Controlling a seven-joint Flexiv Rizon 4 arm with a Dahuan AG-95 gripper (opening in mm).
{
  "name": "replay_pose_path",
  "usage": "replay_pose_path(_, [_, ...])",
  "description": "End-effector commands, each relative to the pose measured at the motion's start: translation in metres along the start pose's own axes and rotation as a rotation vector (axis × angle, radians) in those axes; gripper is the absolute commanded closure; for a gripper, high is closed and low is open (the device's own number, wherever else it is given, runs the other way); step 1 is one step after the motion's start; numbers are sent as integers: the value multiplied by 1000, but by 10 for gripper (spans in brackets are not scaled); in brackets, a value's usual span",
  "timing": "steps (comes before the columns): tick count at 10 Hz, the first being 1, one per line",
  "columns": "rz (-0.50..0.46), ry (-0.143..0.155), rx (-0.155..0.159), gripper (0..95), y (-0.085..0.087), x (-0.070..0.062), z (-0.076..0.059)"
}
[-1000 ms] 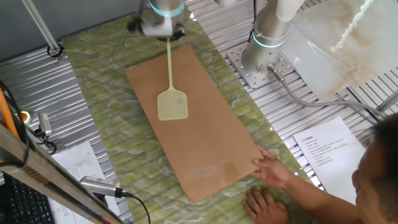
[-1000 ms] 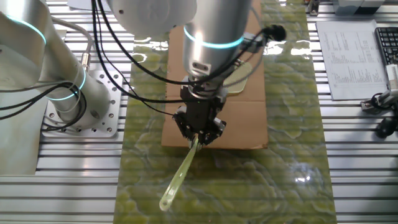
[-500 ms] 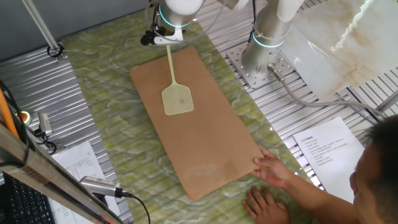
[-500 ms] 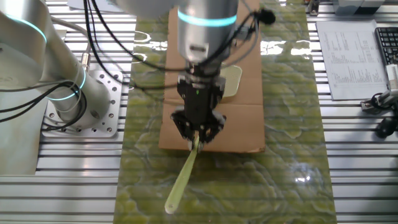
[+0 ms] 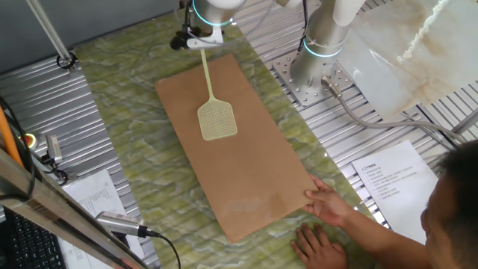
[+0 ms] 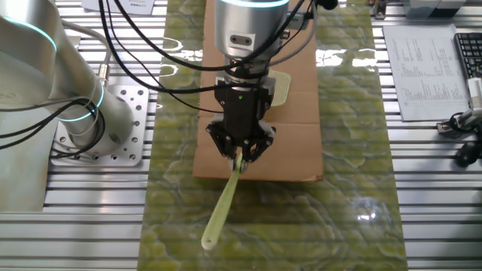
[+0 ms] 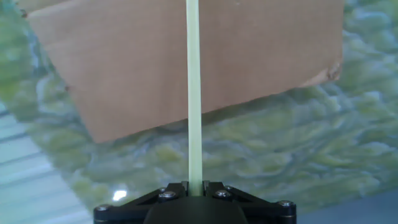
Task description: Swat with a flyswatter
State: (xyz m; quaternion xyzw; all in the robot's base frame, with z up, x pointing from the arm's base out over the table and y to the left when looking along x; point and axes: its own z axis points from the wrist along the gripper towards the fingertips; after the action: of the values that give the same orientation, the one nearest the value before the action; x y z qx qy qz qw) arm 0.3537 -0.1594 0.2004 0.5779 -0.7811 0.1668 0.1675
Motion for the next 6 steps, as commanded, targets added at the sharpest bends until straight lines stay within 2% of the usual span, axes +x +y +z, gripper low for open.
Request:
replay_pose_path(1, [218, -386, -178, 950, 2, -1, -13])
replay_pose_path(3, [244, -443, -211, 950, 3, -4, -17])
replay_pose_path(5, [269, -445, -212, 950, 5, -7, -27])
replay_pose_path(6, [303, -435, -203, 950, 9, -8, -36])
